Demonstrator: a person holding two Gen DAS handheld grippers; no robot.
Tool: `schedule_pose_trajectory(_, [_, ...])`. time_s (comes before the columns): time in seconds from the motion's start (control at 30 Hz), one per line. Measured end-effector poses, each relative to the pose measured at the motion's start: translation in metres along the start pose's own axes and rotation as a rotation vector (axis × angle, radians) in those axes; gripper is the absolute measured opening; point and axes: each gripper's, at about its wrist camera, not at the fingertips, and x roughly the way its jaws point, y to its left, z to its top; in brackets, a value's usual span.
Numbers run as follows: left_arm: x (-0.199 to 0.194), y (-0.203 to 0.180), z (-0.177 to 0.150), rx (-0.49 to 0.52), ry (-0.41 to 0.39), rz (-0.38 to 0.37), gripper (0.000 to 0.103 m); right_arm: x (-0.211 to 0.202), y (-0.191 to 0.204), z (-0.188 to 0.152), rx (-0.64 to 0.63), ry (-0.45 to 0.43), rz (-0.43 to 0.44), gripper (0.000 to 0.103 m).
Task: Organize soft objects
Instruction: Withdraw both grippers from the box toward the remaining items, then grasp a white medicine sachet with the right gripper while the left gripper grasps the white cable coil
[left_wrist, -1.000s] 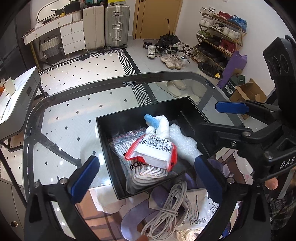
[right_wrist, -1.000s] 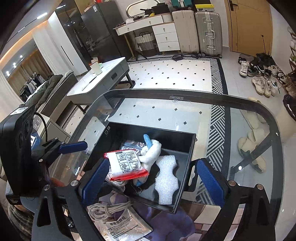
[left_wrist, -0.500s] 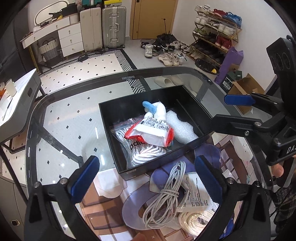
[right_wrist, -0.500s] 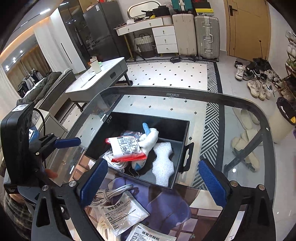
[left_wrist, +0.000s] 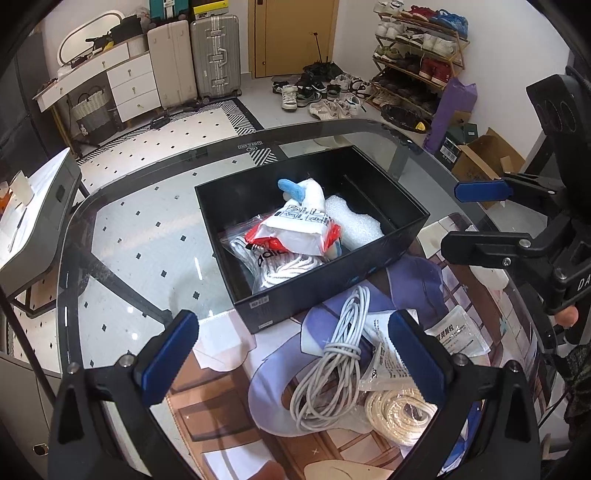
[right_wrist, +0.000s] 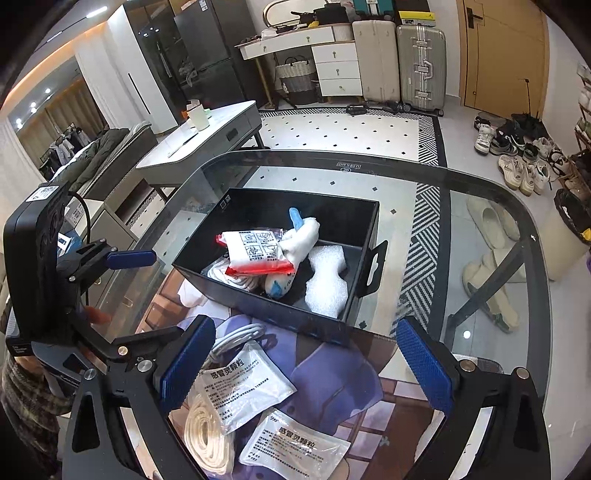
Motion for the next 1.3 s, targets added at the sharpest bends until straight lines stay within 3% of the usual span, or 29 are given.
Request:
schedule_pose_trajectory(0.6, [0.006, -0.009, -0.024, 0.127, 0.036, -0.032, 0.103, -0.004, 0.009, -0.043, -0.12, 0.071, 0.029, 0.1])
schedule_pose_trajectory(1.3, [0.018, -0.02, -0.04, 0.263, 0.076, -0.1, 0.103, 0.014, 0.019, -0.09, -0.36, 0.26, 0.086, 0.1])
